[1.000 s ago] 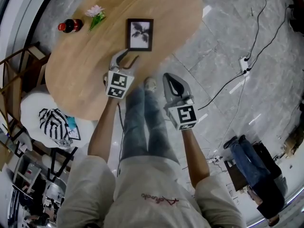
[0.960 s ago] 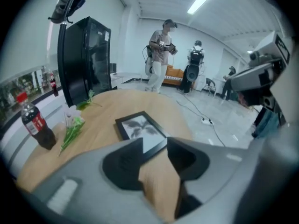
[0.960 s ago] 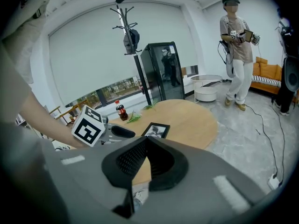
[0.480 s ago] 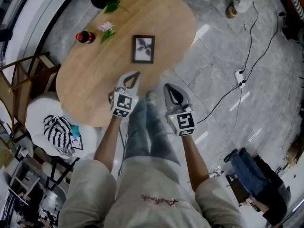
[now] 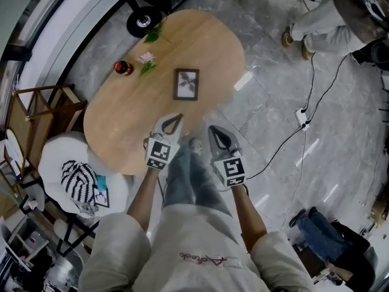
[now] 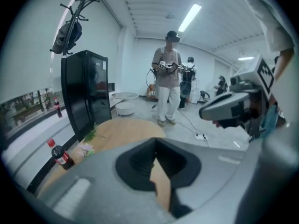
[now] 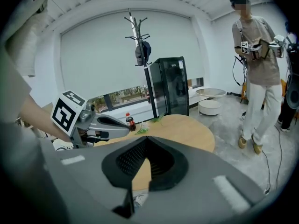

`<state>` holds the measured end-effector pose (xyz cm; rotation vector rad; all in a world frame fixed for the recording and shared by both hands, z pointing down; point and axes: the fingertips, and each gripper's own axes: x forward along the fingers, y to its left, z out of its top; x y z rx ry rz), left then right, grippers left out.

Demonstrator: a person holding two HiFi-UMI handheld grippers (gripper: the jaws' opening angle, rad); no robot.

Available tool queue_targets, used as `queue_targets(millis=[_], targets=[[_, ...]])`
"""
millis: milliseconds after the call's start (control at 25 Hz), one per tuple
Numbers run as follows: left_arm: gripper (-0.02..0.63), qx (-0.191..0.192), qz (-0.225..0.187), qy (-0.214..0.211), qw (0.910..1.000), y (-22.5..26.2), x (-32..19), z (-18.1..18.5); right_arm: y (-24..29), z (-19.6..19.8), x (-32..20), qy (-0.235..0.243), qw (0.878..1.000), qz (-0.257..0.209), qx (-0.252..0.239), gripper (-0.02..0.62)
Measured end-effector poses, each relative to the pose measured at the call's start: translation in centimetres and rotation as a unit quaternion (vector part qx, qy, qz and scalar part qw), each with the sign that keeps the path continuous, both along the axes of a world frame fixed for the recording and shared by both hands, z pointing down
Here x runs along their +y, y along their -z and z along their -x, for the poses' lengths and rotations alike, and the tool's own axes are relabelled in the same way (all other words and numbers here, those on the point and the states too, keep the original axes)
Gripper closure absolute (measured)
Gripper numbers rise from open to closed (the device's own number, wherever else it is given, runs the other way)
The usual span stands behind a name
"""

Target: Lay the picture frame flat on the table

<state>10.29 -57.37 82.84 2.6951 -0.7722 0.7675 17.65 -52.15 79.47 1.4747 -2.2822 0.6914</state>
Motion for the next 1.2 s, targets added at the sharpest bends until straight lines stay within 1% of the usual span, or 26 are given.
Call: queue_targets(millis=[160, 320, 480, 720, 1040, 1200], targets=[[0.604, 0.014, -0.011, 0.0, 0.9998, 3.6, 0.9, -0.2, 2.2, -0.1, 1.3, -0.001, 1.0, 0.0, 0.006, 0.592], [0.604, 0.023, -0.022, -0.001, 0.9995, 7.0, 2.1, -0.2, 4.9, -0.2, 2.1, -0.008, 1.0, -0.023, 0.002, 0.592], [0.604, 0.035, -0.026, 0.006, 0.999, 10.1, 3.6, -0.1, 7.4, -0.6, 3.3, -0.011, 0.999, -0.03, 0.007, 0.592], [0.604, 0.043, -0.033, 0.014, 0.9984, 13.7, 6.3, -0.1, 11.0, -0.5, 5.6, -0.007, 0.998, -0.058, 0.012, 0.592], [0.604, 0.057, -0.043, 0.024, 0.9972, 18.8, 9.4, 0.3, 15.0, -0.1, 9.5, -0.005, 0.998, -0.066, 0.017, 0.592], [0.604, 0.054, -0.057, 0.029, 0.9965, 21.0, 10.3, 0.8, 16.6, -0.1, 11.0, -0.004, 0.997, -0.07, 0.017, 0.592]])
